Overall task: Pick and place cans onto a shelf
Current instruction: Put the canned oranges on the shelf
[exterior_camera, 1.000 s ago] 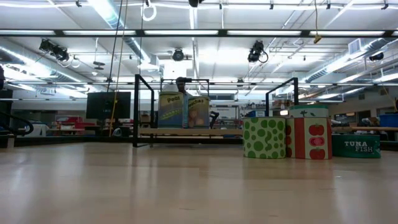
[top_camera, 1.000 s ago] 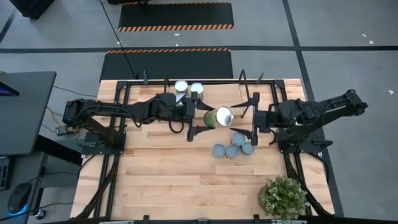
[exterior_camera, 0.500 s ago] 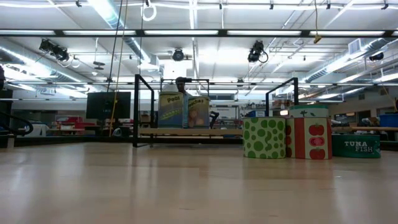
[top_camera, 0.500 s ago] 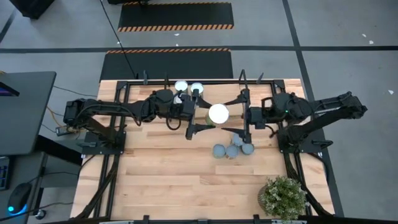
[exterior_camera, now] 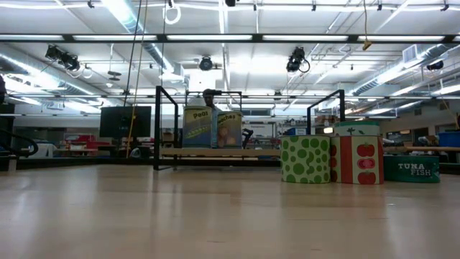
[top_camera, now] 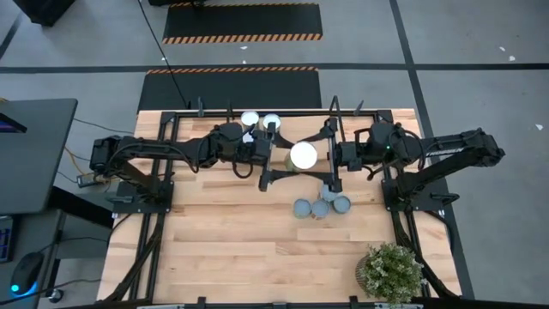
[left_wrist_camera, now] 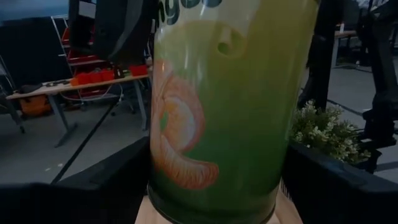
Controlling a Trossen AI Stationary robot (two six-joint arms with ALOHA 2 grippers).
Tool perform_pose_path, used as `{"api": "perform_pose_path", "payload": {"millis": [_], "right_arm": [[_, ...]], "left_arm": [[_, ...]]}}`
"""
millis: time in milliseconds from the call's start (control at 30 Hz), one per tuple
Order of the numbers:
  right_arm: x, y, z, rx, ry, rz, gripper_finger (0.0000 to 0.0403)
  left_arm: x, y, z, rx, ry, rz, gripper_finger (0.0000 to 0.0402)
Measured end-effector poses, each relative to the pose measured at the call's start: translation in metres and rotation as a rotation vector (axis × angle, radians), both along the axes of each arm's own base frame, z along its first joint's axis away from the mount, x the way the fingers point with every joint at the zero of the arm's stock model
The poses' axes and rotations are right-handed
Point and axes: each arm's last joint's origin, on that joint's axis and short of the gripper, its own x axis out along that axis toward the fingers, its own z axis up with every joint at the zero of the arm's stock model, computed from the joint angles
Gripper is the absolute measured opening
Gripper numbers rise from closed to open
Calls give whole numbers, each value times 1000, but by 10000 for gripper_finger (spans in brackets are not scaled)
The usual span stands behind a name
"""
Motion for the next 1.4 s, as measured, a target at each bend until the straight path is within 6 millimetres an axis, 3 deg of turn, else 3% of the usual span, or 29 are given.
{"api": "perform_pose_path", "payload": {"millis": [233,567,800,1000,1167,1400], "right_arm": [[0,-3,-3,7,35,12,316],[-6,-6,-7,-10,112,-59,326],[-29,-3,6,1,72,-50,326],[-39,-6,4,4,124,-100,326],[-28,-14,-24,49,218,-145,326],[-11,-32,-77,113,181,-224,326]], "left_arm": [[6,0,-8,21,19,-5,330],[6,3,-12,36,62,74,353],[-5,3,1,42,49,113,354],[-21,1,2,31,163,113,354],[-31,-10,-10,9,351,213,354],[-39,-53,-24,73,499,258,354]]}}
